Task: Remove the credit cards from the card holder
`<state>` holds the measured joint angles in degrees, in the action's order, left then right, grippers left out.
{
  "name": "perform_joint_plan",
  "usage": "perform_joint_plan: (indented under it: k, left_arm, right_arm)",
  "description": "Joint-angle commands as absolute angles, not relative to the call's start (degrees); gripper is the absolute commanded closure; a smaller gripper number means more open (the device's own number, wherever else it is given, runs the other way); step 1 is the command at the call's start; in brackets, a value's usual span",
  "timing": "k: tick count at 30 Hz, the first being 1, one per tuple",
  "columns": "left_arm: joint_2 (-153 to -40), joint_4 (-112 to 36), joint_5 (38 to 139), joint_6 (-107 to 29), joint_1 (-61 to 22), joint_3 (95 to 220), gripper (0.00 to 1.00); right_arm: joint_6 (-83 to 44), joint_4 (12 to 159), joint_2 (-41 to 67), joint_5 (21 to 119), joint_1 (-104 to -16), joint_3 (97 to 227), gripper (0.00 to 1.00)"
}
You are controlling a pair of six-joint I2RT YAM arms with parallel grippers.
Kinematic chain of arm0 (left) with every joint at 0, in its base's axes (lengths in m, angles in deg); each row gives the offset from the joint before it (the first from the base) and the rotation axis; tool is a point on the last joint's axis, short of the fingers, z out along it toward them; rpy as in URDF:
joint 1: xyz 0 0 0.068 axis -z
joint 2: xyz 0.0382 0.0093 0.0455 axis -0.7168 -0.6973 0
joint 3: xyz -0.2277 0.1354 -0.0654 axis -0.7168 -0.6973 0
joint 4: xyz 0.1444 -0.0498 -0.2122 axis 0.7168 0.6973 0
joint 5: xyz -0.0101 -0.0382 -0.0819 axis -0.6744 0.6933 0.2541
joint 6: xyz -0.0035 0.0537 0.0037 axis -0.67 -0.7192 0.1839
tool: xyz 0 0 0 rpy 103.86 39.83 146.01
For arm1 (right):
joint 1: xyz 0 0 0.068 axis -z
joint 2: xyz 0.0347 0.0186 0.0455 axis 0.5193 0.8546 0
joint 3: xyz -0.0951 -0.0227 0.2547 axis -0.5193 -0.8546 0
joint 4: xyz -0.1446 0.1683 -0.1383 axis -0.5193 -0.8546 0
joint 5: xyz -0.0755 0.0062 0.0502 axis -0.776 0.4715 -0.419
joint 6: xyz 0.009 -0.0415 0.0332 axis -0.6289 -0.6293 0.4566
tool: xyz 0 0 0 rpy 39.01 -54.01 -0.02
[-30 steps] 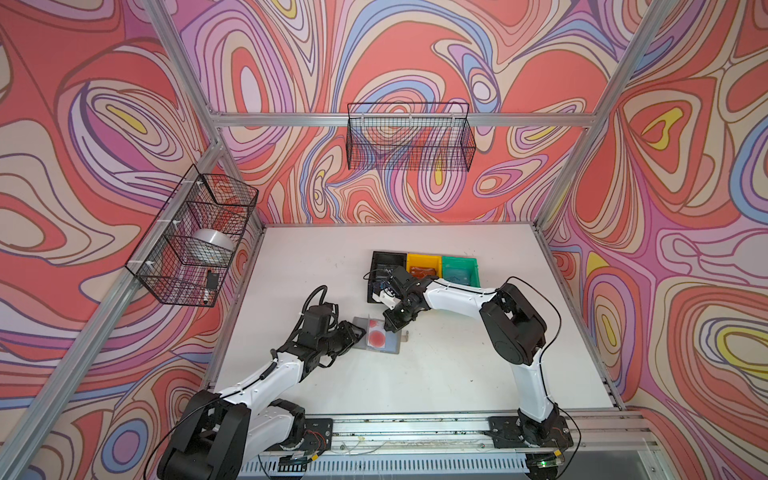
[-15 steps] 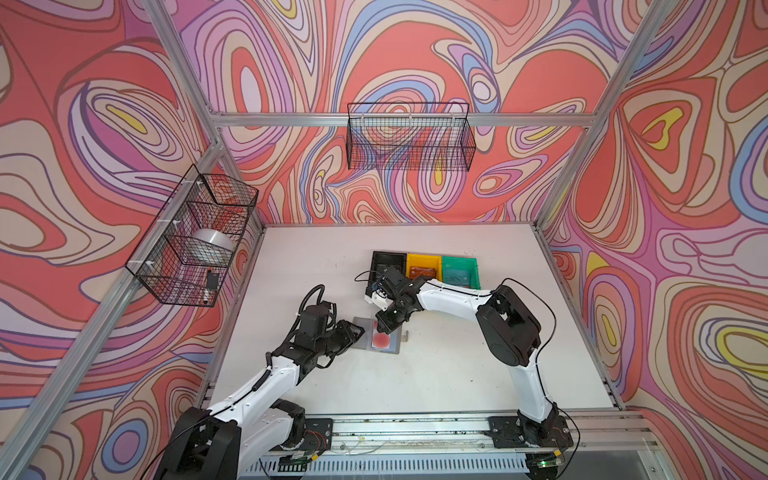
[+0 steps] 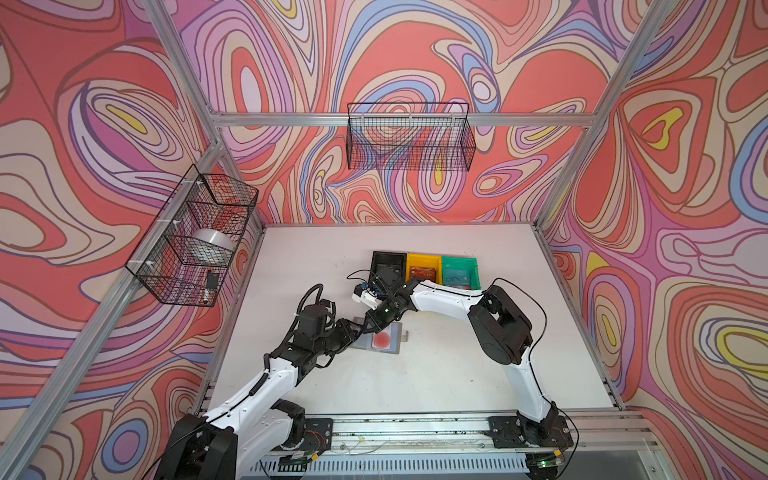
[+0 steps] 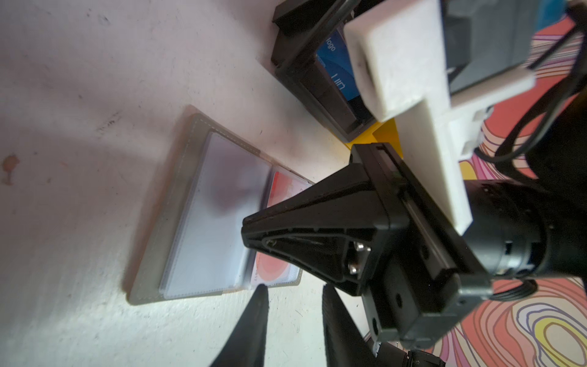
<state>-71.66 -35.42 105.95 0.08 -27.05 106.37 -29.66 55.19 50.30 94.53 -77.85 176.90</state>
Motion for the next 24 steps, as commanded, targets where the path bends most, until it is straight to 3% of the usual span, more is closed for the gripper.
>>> perform_joint_plan:
  k: [1,14,24]
  left_arm:
    - [-72.4,-35.2,105.6,0.6,-27.1,106.2,0.67]
    - [-86.4,-49.1,109.2,2.0,-26.6,105.6,0.68]
    - [-93.5,-55.4,111.2,3.1,-25.6,107.2,0.68]
  right_arm:
    - [-28.5,57.1,47.8,94.7,-77.8,174.3,0.93]
    - [-28.2,51.2,40.0,76.0,-76.6,167.4,0.94]
    - [-28.5,47.9,41.0,70.8,-76.4,166.8,0.98]
